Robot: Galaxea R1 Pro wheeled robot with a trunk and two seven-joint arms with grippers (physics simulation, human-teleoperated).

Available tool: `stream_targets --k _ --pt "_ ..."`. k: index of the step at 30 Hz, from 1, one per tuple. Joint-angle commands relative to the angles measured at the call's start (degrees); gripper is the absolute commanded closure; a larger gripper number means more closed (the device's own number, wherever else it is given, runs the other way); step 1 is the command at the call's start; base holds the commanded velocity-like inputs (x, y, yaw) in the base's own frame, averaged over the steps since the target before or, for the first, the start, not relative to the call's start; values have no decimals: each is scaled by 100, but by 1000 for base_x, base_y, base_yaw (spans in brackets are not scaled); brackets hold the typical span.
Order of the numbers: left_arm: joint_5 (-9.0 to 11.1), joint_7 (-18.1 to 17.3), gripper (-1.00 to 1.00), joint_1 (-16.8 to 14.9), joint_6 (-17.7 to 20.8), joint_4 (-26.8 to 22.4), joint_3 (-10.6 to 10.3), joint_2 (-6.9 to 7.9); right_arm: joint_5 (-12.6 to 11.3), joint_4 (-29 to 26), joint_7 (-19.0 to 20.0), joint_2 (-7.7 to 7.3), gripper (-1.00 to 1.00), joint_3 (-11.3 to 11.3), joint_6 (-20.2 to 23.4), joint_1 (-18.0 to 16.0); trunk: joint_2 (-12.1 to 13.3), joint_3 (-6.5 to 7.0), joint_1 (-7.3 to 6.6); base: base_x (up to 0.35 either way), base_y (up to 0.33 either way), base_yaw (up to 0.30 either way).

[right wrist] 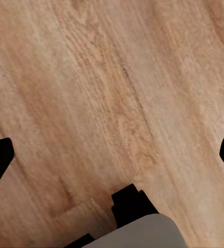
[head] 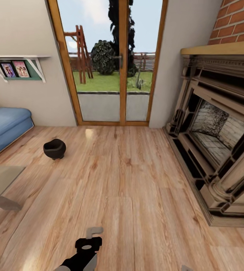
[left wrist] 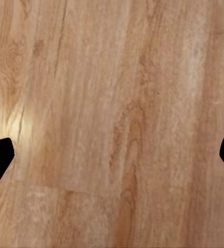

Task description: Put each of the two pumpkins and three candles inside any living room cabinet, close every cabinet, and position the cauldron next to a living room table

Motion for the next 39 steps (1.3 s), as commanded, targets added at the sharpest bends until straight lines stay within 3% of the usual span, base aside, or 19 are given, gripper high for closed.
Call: stream_targets --k 1,3,4,6,9,39 --pt "60 140 -100 -4 -19 4 -39 0 -32 -9 -38 -7 -100 31 13 -1 -2 -5 3 350 0 0" --pt "60 469 -100 -4 -26 2 15 57 -32 -9 -38 -12 -100 35 13 -1 -2 -5 3 350 0 0" --pt "57 686 -100 -4 -33 2 134 192 -32 -9 -38 -9 -100 36 13 -1 -2 -5 3 350 0 0" --pt "54 821 -100 -4 -37 -2 353 316 -32 -9 -38 -7 -100 37 13 -1 -2 -5 3 350 0 0" --pt "46 888 -100 -4 -39 -4 549 371 -32 -9 -38 -13 -100 37 13 -1 -2 -5 3 350 0 0" --pt "15 879 -100 -4 -31 -5 570 351 -33 -1 -38 -12 -100 31 5 -1 -2 -5 3 350 0 0"
